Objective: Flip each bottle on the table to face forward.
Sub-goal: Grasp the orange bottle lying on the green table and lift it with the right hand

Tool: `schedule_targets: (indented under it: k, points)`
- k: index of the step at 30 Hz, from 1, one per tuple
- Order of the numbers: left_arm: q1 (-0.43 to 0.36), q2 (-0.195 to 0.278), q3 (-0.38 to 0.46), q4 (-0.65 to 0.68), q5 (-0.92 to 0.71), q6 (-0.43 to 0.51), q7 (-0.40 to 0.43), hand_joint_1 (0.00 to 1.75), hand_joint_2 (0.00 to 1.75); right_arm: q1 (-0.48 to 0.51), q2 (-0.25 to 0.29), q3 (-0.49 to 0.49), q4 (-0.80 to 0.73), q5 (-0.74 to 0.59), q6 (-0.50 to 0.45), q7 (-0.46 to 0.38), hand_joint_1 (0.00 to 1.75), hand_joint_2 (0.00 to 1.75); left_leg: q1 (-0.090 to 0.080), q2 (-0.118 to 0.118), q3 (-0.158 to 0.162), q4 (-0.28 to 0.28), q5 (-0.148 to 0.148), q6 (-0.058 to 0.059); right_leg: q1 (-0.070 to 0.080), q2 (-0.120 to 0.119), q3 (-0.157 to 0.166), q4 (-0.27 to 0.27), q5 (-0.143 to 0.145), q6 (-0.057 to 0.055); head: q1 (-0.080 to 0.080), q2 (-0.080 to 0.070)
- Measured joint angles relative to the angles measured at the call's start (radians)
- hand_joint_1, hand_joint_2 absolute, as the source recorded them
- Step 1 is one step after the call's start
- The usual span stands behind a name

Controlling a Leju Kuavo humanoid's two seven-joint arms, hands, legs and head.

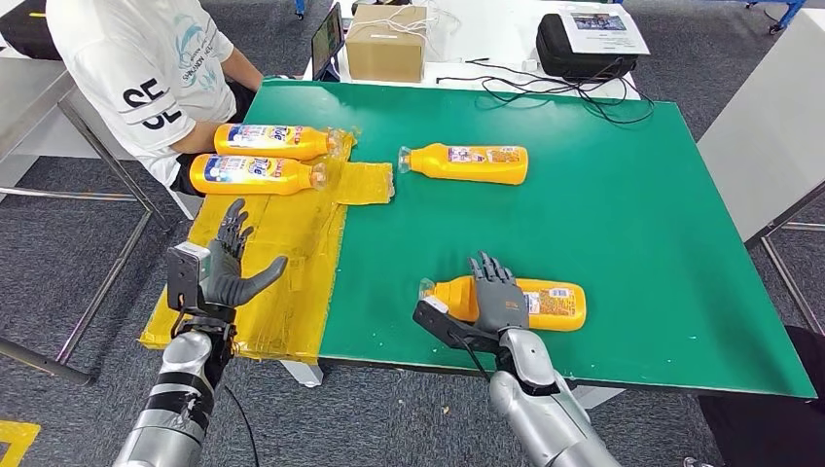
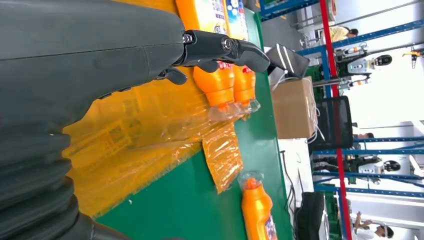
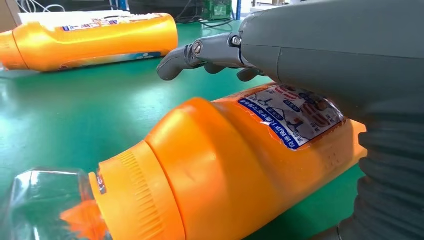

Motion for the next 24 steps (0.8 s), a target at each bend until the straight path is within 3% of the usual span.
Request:
schedule_targets:
  k: [24]
  points:
    - [0.016,0.012,0.021,0.002,-0.004,-0.003,-0.006,0.00,1.75,0.073,-0.073,-0.003,-0.126,0.058,0.054,0.050,0.00,1.75,0.000,0.000,0.000,0.000,0.000,0.000,0.000,0.000,0.000,0.000,0.000,0.000,0.000,0.000]
